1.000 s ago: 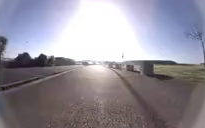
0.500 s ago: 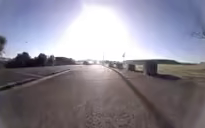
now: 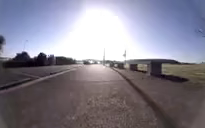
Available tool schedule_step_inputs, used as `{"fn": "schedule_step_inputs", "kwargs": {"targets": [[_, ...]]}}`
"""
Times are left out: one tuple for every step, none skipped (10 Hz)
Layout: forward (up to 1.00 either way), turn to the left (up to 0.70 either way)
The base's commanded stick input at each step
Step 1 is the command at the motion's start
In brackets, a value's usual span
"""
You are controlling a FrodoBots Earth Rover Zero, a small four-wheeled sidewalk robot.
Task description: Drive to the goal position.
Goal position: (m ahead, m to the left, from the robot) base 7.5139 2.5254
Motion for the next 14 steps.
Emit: {"fn": "schedule_step_inputs", "kwargs": {"targets": [[0.7,0.0],[0.7,0.0],[0.7,0.0],[0.7,0.0],[0.7,0.0],[0.7,0.0],[0.7,0.0],[0.7,0.0],[0.7,0.0],[0.7,0.0],[0.7,0.0],[0.7,0.0],[0.7,0.0],[0.7,0.0]]}}
